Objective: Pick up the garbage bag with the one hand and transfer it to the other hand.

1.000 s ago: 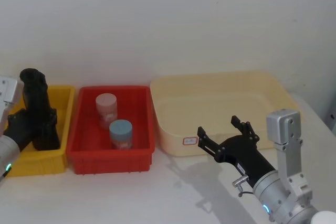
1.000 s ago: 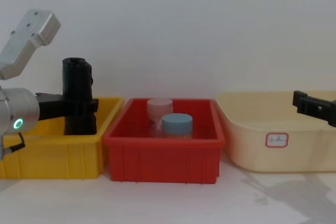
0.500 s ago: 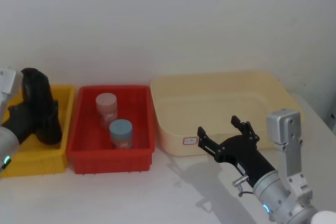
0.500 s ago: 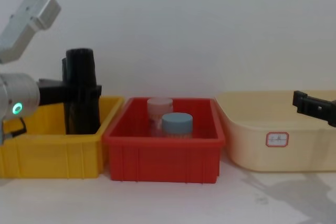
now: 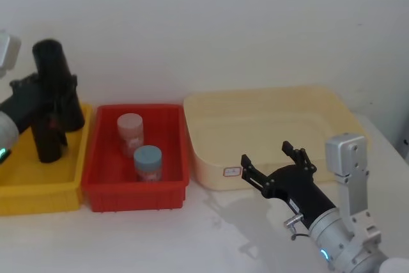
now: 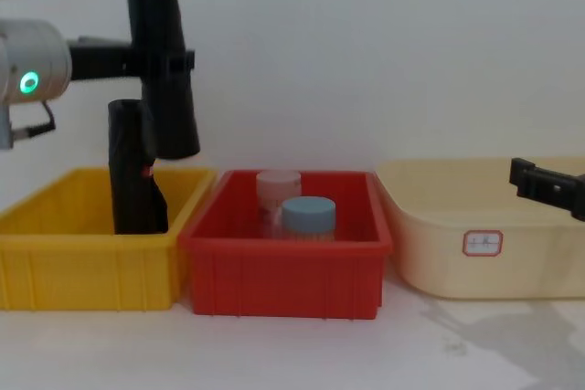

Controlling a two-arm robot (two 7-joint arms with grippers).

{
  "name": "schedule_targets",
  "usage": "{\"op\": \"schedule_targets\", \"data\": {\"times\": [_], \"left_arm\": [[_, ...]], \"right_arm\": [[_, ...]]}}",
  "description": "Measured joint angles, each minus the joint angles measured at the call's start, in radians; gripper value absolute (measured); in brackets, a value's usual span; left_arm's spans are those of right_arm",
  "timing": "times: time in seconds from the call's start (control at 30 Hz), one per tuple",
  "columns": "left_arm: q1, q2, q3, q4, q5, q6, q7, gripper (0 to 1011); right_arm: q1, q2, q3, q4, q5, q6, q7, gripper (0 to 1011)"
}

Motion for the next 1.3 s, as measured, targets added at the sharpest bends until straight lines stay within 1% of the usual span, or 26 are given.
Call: {"op": "schedule_targets", "data": {"times": [0.17,0.2,0.27,0.4,0.63,0.73,0.83,0.9,0.93,1.03,1.1,1.2,1.23,1.27,1.3], "left_arm": [[-0.035,-0.006,0.007,-0.005,-0.011,0.005,-0.034,414],[-0.035,-0.006,0.007,-0.005,-0.011,0.005,-0.034,414],[-0.056,-0.016,0.013,0.0,-0.025,0.01,-0.056,414],[-0.074,-0.029,0.02,0.014,-0.041,0.016,-0.079,414],[-0.116,-0.073,0.041,0.07,-0.094,0.036,-0.145,414],[-0.127,-0.086,0.045,0.089,-0.111,0.041,-0.166,414],[-0.145,-0.112,0.051,0.123,-0.144,0.053,-0.201,414],[-0.152,-0.121,0.053,0.134,-0.157,0.057,-0.213,414],[-0.159,-0.132,0.055,0.146,-0.17,0.062,-0.226,414],[-0.17,-0.147,0.059,0.165,-0.192,0.074,-0.247,414],[-0.176,-0.154,0.062,0.173,-0.2,0.079,-0.254,414],[-0.186,-0.167,0.067,0.187,-0.215,0.092,-0.267,414],[-0.186,-0.167,0.067,0.187,-0.215,0.092,-0.267,414],[-0.193,-0.173,0.071,0.197,-0.224,0.1,-0.274,414],[-0.195,-0.175,0.072,0.199,-0.227,0.102,-0.276,414]], "right_arm": [[0.0,0.0,0.0,0.0,0.0,0.0,0.0,1000],[0.001,0.0,0.0,0.0,0.0,0.0,0.0,1000],[0.005,-0.001,0.001,0.0,0.001,0.0,0.003,1001],[0.016,-0.001,0.001,0.002,0.005,0.002,0.014,1000],[0.064,0.006,0.002,0.009,0.025,0.017,0.063,1000],[0.089,0.012,0.0,0.014,0.038,0.031,0.094,1001],[0.126,0.022,-0.005,0.018,0.057,0.056,0.134,1000],[0.138,0.026,-0.007,0.019,0.065,0.069,0.149,1000],[0.144,0.028,-0.008,0.019,0.071,0.079,0.155,1000],[0.172,0.035,-0.014,0.02,0.093,0.119,0.186,1000],[0.187,0.037,-0.017,0.02,0.108,0.146,0.2,1000],[0.194,0.037,-0.021,0.02,0.116,0.161,0.206,1001],[0.201,0.037,-0.024,0.022,0.124,0.177,0.212,1001],[0.208,0.037,-0.029,0.025,0.13,0.188,0.217,1000],[0.21,0.037,-0.03,0.026,0.132,0.192,0.219,1000]]}}
